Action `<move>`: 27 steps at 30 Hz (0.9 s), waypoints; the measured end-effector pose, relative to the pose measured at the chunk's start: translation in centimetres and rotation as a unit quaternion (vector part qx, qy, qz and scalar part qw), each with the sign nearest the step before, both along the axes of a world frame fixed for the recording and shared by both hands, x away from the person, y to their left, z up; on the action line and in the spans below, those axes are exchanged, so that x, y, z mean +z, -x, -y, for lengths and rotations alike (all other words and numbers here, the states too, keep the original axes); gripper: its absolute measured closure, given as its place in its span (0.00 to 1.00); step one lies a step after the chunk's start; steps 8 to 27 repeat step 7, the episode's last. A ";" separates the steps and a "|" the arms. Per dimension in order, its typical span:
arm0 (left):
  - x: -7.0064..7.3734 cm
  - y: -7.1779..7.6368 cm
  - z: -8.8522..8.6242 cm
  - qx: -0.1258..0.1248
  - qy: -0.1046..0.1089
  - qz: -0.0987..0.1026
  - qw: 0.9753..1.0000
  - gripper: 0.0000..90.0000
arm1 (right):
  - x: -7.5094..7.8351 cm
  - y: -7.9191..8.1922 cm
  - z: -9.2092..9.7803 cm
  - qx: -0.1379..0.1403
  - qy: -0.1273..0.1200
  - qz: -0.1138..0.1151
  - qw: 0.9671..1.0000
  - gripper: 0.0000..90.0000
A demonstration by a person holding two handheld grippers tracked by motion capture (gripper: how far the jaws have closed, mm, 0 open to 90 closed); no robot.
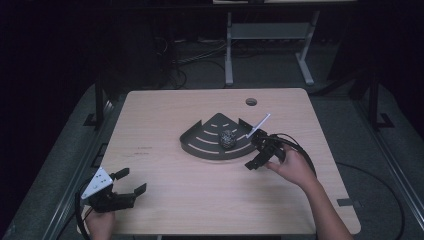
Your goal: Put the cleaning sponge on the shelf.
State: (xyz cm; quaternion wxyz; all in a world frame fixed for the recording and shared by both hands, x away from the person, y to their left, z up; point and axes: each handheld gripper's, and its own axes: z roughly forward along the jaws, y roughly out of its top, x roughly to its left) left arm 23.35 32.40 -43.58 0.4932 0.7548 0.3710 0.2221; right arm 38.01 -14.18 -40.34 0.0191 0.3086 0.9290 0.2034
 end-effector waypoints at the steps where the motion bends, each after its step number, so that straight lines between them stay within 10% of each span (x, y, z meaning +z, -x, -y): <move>1: 0.0 0.0 0.0 0.000 0.000 0.000 1.000 0.15 | 0.0 0.0 0.0 0.000 0.000 0.000 1.000 0.18; 27: 0.0 -0.1 0.1 -0.002 -0.003 0.000 1.000 0.15 | -0.5 1.6 0.9 -0.005 -0.008 0.018 1.000 0.19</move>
